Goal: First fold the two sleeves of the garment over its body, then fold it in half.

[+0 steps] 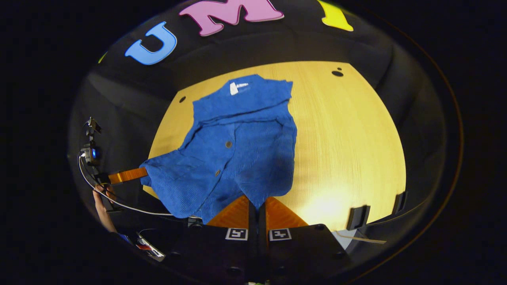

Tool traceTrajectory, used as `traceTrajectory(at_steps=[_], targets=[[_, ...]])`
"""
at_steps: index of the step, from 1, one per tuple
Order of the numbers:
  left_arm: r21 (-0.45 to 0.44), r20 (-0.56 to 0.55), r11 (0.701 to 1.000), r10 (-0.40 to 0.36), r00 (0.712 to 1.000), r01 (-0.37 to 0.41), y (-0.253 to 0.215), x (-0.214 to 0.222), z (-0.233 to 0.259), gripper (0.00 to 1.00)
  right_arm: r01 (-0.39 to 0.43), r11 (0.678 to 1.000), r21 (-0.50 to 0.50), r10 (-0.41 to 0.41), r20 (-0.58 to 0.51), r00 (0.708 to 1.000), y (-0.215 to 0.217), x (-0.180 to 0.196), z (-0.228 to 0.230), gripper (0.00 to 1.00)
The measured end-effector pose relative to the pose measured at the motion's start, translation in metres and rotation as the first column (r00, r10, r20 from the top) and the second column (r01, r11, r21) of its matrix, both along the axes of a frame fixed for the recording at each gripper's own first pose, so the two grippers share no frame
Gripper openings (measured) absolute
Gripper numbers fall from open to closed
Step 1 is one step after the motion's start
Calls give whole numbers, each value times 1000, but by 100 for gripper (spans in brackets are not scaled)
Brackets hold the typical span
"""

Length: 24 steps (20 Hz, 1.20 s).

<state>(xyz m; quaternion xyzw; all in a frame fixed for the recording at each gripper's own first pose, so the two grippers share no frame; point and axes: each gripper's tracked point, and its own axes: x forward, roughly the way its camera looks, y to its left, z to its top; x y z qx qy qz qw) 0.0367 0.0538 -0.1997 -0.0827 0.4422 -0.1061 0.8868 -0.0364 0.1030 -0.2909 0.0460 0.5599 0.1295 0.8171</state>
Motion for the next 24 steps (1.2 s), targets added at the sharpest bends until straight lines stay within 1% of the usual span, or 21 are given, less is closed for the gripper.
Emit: traceTrajectory(at_steps=[4, 6, 8, 10, 11, 13, 14, 15, 17, 18, 19, 20, 21, 22, 23, 24], targets=[[87, 81, 996, 4, 997, -11, 13, 26, 37, 0, -9, 1000, -2, 9, 107, 994, 10, 54, 33, 5], [73, 100, 997, 15, 995, -23, 8, 54, 54, 0, -38, 999, -3, 38, 153, 988, 21, 83, 39, 5], [35, 103, 998, 52, 993, -56, 6, 86, 67, 0, -55, 998, -9, 56, 179, 982, 25, 119, 38, 5], [23, 91, 994, 104, 990, -106, 13, 123, 75, 0, -48, 999, 2, 47, 189, 981, 27, 159, 34, 5], [41, 86, 990, 130, 988, -134, 20, 143, 76, 0, -42, 999, 7, 40, 192, 981, 27, 182, 30, 5], [130, 61, 972, 189, 980, -196, 37, 190, 67, 0, -38, 999, -3, 38, 191, 981, 27, 233, 11, 5], [151, 42, 963, 219, 975, -223, 42, 213, 61, 0, -36, 999, -19, 39, 194, 980, 26, 260, -2, 5], [144, 30, 958, 248, 968, -249, 41, 236, 58, 0, -23, 999, -40, 31, 196, 980, 24, 286, -17, 4], [108, 4, 951, 291, 957, -290, 35, 277, 48, 0, -11, 999, -51, 20, 183, 983, 28, 330, -52, 5], [113, -5, 945, 310, 951, -307, 38, 296, 42, 0, -12, 998, -58, 21, 165, 986, 29, 345, -70, 15], [133, -12, 942, 313, 950, -309, 39, 315, 35, 0, -18, 997, -69, 28, 147, 989, 30, 359, -88, 5], [150, -16, 941, 310, 951, -304, 39, 329, 30, 0, -30, 996, -89, 41, 126, 991, 29, 369, -106, 5], [179, -37, 933, 323, 946, -311, 43, 341, 23, 0, -43, 992, -114, 55, 106, 993, 27, 378, -124, 5], [233, -67, 912, 361, 930, -337, 51, 348, 14, 0, -63, 989, -132, 76, 91, 993, 25, 385, -142, 5], [272, -86, 900, 375, 923, -340, 54, 355, 7, 0, -82, 985, -155, 95, 81, 992, 22, 388, -156, 5], [299, -98, 899, 363, 927, -320, 51, 360, 1, 0, -99, 979, -179, 114, 76, 991, 18, 392, -171, 5]])
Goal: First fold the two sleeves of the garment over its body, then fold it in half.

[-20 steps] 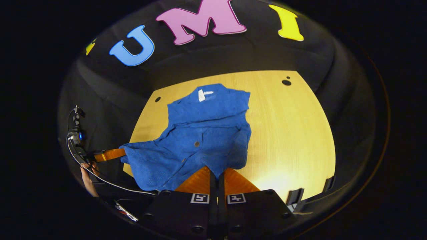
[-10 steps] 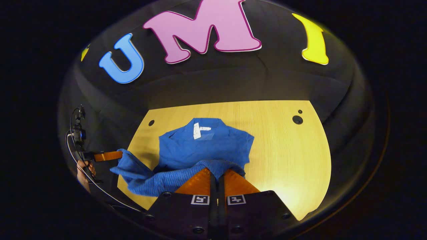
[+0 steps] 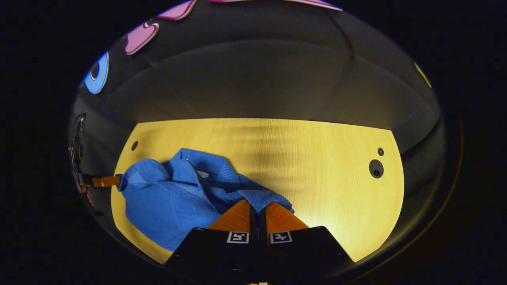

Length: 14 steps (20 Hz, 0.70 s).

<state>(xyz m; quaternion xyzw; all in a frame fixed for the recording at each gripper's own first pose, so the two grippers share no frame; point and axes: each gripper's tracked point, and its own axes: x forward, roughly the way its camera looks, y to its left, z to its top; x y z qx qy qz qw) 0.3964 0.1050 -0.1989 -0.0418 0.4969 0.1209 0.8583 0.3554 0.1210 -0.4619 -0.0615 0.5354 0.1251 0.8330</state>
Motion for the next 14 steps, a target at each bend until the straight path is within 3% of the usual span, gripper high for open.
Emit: traceTrajectory(at_steps=[3, 6, 7, 8, 12, 14], targets=[[84, -34, 996, -39, 999, 42, -6, 14, -6, 0, -17, 1000, -14, 16, -35, 999, -3, 3, -31, 5], [79, -35, 997, -17, 999, 20, -12, 22, -18, 14, -9, 1000, 25, 10, -51, 999, 0, 10, -49, 14], [63, -20, 998, -17, 1000, 18, -19, 25, -19, 28, 2, 999, 42, 0, -47, 999, 1, 12, -48, 19], [63, -1, 998, -22, 1000, 22, -24, 27, -19, 58, 11, 998, 58, -9, -35, 999, 4, 16, -50, 20], [164, 134, 984, -90, 987, 67, -24, 40, 13, 86, -4, 986, 168, 2, 8, 1000, 18, 22, -27, 67], [202, 213, 975, -132, 968, 89, -29, 42, 37, 86, -27, 984, 177, 19, 46, 999, 16, 25, -17, 90]])
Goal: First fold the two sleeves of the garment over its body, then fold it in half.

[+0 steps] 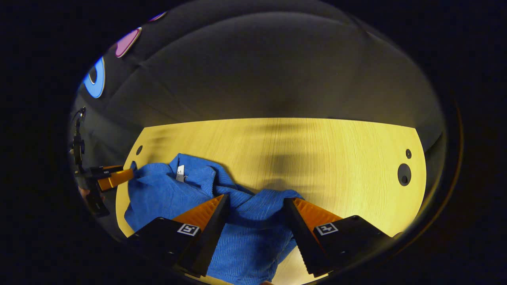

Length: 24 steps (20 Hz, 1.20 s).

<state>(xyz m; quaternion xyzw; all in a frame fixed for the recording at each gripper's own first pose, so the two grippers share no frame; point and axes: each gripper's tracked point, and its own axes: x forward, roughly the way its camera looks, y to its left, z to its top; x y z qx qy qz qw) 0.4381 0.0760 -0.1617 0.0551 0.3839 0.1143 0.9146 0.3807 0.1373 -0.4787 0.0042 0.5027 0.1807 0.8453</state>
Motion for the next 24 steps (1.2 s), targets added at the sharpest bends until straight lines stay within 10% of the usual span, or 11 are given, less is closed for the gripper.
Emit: traceTrajectory(at_steps=[7, 12, 24], targets=[[21, 84, 998, -52, 995, 51, -16, -46, 40, 85, 64, 981, 182, -74, 47, 996, 15, 5, 75, 98], [-7, 169, 998, -55, 984, 57, -16, -90, 73, 86, 95, 986, 136, -121, 196, 973, -10, 3, 144, 98], [189, 473, 959, -279, 836, 213, -75, -294, 161, 85, 0, 998, 68, -45, 660, 750, 43, -213, 372, 99]])
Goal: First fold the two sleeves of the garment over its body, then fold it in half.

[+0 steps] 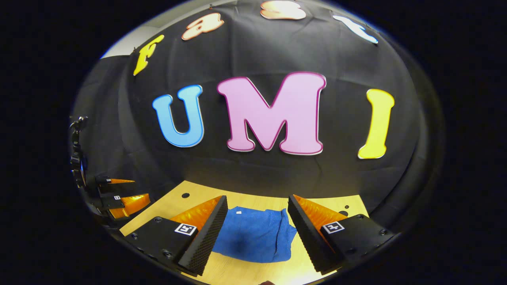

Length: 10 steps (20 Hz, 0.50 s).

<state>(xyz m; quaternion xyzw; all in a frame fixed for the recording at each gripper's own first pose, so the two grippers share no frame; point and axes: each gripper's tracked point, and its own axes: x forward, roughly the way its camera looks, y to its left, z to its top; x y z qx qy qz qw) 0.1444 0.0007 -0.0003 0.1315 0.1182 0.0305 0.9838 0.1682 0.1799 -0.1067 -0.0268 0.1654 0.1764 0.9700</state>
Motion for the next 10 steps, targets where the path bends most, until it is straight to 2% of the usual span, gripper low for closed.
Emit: traceTrajectory(at_steps=[2, 5, 7, 8, 10], targets=[[-18, 58, 999, -26, 998, 27, -5, -39, 7, 85, 17, 1000, -15, -16, 64, 998, 3, -49, 20, 98], [1, 153, 999, -34, 988, 34, -15, -96, 16, 85, 55, 997, -53, -44, 192, 980, 0, -109, 41, 97], [-35, 204, 998, -49, 978, 57, -28, -129, 9, 85, 82, 996, -31, -74, 192, 979, 3, -156, 40, 96], [-60, 232, 995, -58, 971, 74, -35, -144, 7, 81, 81, 997, -10, -78, 200, 977, 8, -174, 42, 96], [-95, 307, 988, -84, 948, 118, -44, -167, 10, 83, 95, 996, -2, -92, 208, 974, 6, -204, 45, 96]])
